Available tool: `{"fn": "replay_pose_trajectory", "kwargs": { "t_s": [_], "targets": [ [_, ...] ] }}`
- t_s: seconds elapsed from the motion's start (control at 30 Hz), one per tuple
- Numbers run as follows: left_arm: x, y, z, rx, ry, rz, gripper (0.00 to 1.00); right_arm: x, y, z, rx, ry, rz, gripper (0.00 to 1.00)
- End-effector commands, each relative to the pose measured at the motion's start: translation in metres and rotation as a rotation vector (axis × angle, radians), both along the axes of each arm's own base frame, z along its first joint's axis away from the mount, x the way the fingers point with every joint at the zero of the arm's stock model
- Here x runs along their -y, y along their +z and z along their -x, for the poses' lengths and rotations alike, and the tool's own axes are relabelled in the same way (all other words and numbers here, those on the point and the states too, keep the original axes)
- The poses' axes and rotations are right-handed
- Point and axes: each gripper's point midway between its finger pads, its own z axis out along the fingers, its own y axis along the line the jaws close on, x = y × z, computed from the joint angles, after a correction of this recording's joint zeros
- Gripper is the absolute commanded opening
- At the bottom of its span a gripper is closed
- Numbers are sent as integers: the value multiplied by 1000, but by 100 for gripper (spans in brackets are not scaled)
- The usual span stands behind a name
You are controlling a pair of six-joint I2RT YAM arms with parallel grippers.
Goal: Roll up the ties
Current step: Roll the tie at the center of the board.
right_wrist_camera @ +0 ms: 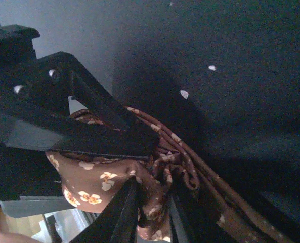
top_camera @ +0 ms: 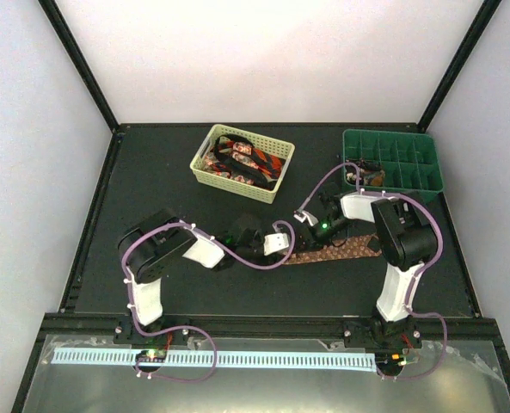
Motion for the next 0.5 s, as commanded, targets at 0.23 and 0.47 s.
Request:
{"fn": "replay_pose_trajectory", "kwargs": {
  "t_s": [0.23,0.47],
  "targets": [
    [-35,-37,9,-30,30,-312,34,10,44,-4,128,22,-24,57],
    [-33,-39,12,-37,12,-312,34,6,27,-9,126,37,56,49]
  ]
}}
